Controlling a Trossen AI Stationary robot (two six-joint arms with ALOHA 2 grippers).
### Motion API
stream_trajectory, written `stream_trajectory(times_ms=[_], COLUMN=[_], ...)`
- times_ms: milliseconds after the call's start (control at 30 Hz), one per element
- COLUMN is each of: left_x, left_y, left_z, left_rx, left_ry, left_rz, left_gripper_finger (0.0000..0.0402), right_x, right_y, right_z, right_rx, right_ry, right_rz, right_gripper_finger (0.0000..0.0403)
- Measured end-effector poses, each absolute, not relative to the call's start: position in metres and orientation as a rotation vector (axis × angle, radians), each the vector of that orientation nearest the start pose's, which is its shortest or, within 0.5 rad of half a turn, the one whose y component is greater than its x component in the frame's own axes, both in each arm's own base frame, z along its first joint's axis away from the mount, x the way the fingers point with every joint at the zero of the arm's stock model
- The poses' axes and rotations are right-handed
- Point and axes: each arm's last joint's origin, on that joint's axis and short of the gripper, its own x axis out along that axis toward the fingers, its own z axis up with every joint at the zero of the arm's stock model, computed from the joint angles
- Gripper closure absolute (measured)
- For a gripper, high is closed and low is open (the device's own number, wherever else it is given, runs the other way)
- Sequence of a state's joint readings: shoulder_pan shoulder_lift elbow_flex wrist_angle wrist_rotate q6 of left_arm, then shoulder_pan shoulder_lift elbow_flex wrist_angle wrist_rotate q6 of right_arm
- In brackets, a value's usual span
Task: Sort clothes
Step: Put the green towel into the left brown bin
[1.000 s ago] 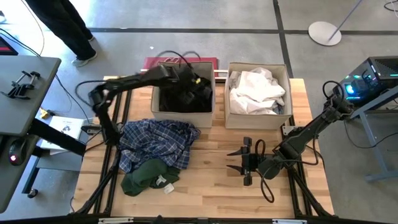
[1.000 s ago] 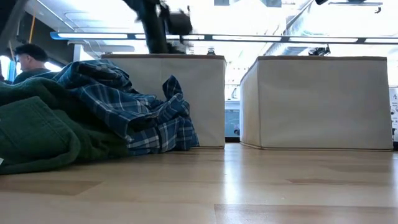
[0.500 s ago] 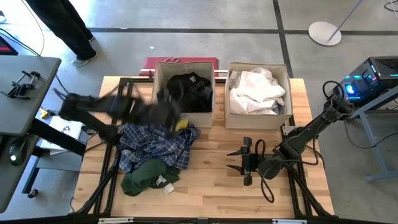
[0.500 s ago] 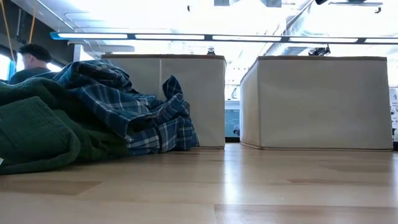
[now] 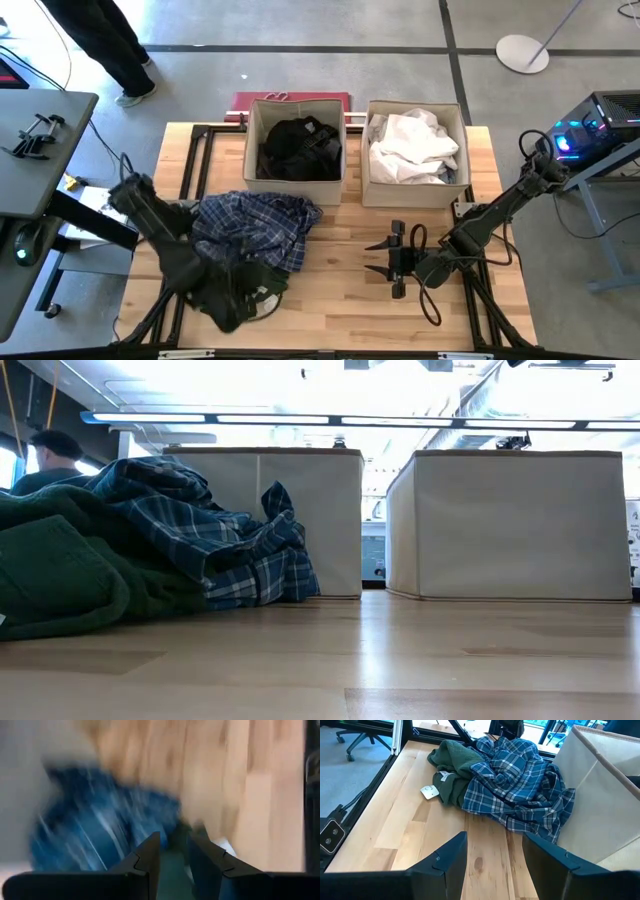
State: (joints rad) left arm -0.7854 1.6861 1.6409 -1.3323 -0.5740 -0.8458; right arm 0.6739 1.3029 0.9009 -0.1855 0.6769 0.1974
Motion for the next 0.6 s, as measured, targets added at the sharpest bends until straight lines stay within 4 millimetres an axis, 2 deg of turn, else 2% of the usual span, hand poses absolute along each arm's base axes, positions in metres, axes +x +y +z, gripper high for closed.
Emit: stream_trajectory(times_ms=[167,300,467,600], left_x=[0.218,0.213,0.196,0.180], left_y=[-0.225,-0.230,-0.213,-0.193], left_z=[0.295,0.279,0.262,0.242], left_rx=[-0.081,-0.167,-0.248,-0.388], left_ry=[1.167,1.178,1.179,1.117], left_rz=[0.578,0.641,0.769,0.827], left_gripper_finger=[0.0307,0.0283,0.0231,0.0184], right_x=[0.226,0.227,0.227,0.227], right_y=[0.157,0.158,0.158,0.158], right_z=[0.268,0.270,0.270,0.270], right_rx=[-0.190,-0.202,-0.213,-0.219], right_ry=[0.447,0.431,0.431,0.431], right_rz=[-0.042,-0.035,-0.032,-0.031], right_gripper_finger=[0.0224,0.0224,0.0224,0.0224])
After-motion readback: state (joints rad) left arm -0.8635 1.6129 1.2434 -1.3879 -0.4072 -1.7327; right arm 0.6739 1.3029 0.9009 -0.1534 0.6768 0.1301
